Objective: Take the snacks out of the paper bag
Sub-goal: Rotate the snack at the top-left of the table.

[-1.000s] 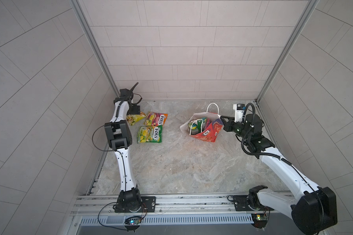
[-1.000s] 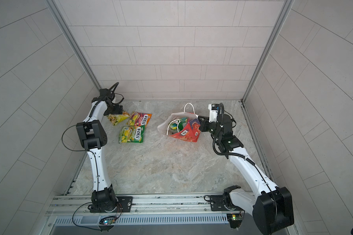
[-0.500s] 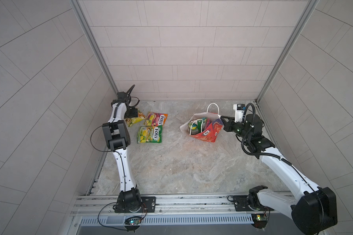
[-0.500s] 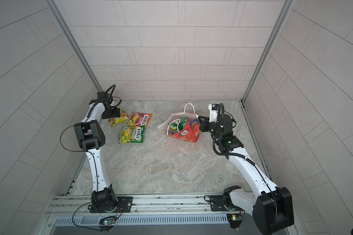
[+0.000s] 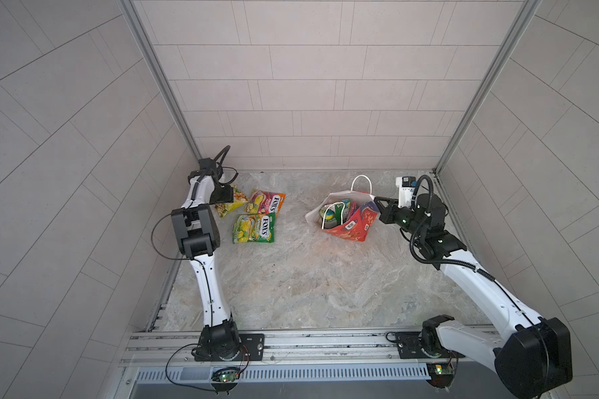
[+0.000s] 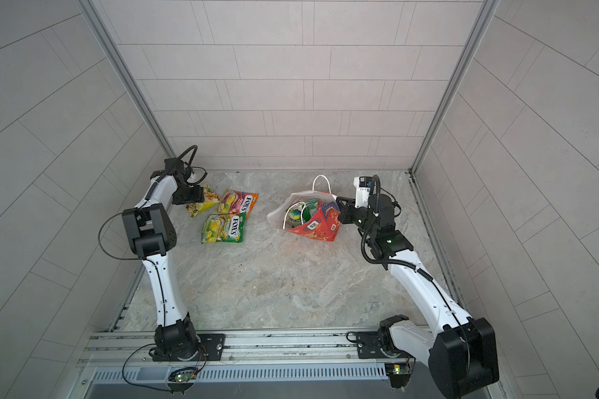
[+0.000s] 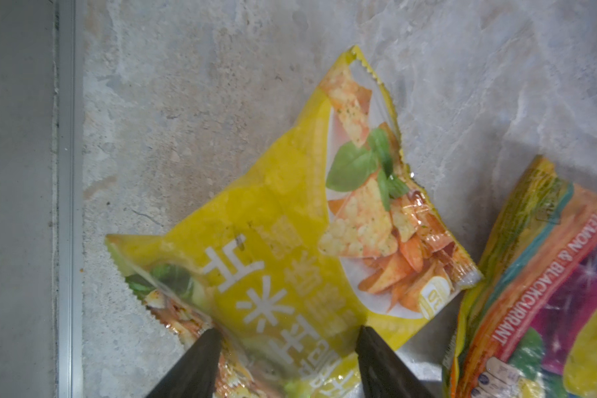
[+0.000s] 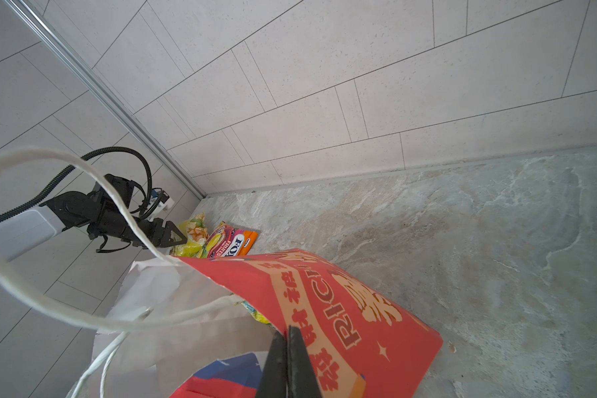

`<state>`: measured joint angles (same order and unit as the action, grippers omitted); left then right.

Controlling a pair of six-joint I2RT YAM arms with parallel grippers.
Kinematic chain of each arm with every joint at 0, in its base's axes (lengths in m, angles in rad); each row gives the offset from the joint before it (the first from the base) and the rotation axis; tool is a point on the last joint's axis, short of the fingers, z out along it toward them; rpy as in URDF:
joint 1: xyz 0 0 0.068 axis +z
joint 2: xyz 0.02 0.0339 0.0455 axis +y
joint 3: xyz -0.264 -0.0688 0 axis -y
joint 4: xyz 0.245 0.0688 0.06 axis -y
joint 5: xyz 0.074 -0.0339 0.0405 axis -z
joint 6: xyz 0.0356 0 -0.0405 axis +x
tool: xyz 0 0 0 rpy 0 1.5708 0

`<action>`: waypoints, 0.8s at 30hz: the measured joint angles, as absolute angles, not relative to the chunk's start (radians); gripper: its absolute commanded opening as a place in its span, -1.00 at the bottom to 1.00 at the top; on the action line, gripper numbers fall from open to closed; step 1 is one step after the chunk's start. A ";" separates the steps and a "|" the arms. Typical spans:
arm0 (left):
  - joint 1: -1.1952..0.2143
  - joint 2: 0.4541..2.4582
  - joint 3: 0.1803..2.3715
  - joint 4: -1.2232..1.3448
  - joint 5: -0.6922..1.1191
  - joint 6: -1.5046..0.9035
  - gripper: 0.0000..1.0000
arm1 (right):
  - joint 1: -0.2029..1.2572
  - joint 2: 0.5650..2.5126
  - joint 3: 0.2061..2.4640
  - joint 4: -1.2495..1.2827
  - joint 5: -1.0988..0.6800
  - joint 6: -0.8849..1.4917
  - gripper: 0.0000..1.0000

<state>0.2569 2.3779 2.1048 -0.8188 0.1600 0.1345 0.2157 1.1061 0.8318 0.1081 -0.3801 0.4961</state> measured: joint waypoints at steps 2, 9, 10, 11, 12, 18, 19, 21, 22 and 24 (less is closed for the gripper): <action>0.257 2.378 2.107 -0.827 0.156 0.168 0.36 | 0.215 1.106 0.831 0.108 -0.380 0.496 -1.00; 0.257 2.421 2.232 -0.869 0.130 0.179 0.70 | 0.215 1.106 0.831 0.109 -0.380 0.498 -1.00; 0.257 2.434 2.262 -0.872 0.131 0.170 0.75 | 0.215 1.106 0.831 0.110 -0.381 0.498 -1.00; 0.257 2.446 2.287 -0.875 0.131 0.165 0.78 | 0.215 1.106 0.831 0.109 -0.380 0.498 -1.00; 0.257 2.464 2.323 -0.881 0.132 0.154 0.82 | 0.215 1.106 0.831 0.109 -0.381 0.498 -1.00; 0.257 2.581 2.489 -0.901 0.154 0.096 0.86 | 0.215 1.106 0.831 0.109 -0.380 0.497 -1.00; 0.257 2.591 2.490 -0.902 0.162 0.088 0.86 | 0.215 1.106 0.831 0.109 -0.380 0.497 -1.00; 0.257 2.604 2.490 -0.902 0.184 0.075 0.85 | 0.215 1.106 0.831 0.109 -0.380 0.497 -1.00; 0.257 2.609 2.490 -0.898 0.197 0.070 0.85 | 0.215 1.106 0.831 0.109 -0.380 0.497 -1.00; 0.257 2.612 2.491 -0.885 0.224 0.067 0.85 | 0.215 1.106 0.831 0.109 -0.380 0.497 -1.00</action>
<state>0.2569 2.6122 2.4908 -0.8852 0.2237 0.0673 0.2150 1.1061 0.8314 0.1093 -0.3801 0.4973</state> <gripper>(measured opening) 0.926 0.049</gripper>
